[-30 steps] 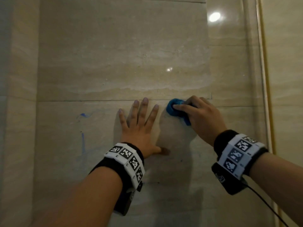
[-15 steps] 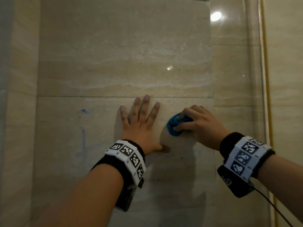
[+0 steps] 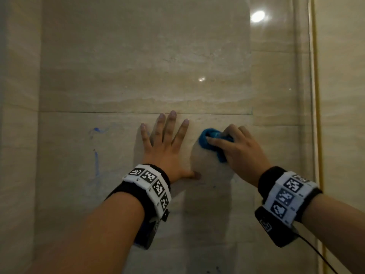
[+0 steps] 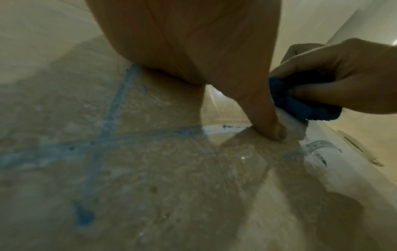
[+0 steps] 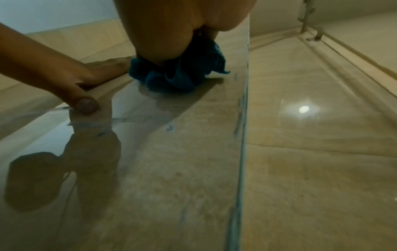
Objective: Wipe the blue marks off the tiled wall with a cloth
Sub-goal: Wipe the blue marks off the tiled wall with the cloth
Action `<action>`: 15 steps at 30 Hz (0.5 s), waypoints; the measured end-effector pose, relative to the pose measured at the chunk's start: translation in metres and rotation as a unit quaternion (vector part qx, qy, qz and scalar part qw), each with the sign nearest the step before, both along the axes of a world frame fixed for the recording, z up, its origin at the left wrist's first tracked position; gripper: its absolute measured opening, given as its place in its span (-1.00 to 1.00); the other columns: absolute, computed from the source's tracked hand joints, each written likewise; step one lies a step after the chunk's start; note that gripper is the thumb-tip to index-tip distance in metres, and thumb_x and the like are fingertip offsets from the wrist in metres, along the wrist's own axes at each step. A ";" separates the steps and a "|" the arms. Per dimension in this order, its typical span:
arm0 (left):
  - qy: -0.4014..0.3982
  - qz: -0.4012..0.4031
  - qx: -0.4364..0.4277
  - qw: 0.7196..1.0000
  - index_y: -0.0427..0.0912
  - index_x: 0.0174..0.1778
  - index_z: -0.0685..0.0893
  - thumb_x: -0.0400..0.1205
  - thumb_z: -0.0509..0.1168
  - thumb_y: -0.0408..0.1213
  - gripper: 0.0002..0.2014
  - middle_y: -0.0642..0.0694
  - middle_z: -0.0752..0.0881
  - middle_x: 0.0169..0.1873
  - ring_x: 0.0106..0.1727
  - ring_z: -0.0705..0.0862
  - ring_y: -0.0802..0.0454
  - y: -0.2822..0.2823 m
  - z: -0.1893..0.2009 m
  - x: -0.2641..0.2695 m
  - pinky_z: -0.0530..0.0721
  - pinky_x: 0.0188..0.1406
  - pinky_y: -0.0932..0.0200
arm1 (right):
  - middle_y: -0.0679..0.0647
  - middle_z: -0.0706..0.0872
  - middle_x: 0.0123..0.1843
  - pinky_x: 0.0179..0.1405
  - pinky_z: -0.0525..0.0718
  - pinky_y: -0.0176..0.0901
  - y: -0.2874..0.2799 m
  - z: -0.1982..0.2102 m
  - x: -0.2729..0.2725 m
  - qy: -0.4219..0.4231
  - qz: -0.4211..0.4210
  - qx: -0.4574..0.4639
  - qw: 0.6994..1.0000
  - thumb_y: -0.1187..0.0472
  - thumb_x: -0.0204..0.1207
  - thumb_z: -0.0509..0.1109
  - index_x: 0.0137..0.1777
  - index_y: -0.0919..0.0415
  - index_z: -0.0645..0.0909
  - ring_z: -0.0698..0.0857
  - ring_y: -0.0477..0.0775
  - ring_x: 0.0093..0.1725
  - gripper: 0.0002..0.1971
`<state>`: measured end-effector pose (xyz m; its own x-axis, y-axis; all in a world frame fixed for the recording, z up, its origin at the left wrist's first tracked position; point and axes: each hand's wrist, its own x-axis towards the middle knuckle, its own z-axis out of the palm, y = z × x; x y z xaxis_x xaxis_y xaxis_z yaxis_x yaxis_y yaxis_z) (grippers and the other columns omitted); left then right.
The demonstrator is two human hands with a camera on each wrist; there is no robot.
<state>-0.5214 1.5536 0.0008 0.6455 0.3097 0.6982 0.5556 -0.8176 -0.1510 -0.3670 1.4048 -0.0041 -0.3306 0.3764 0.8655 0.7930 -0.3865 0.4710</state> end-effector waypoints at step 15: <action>-0.004 0.011 0.002 1.000 0.13 0.29 -0.83 0.14 0.18 0.67 0.37 -0.03 -0.83 0.33 0.27 -0.87 -0.08 -0.001 0.001 0.000 -0.70 0.24 -0.38 | 0.27 0.56 -0.05 -0.30 0.59 0.07 0.011 0.007 -0.007 0.076 0.021 0.039 0.996 0.47 0.40 0.48 0.20 0.14 0.72 0.50 0.30 -0.24 -0.61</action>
<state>-0.5214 1.5531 0.0014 0.6332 0.3203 0.7046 0.5745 -0.8045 -0.1507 -0.3745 1.4159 0.0034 -0.2074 0.2951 0.9327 0.8693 -0.3816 0.3141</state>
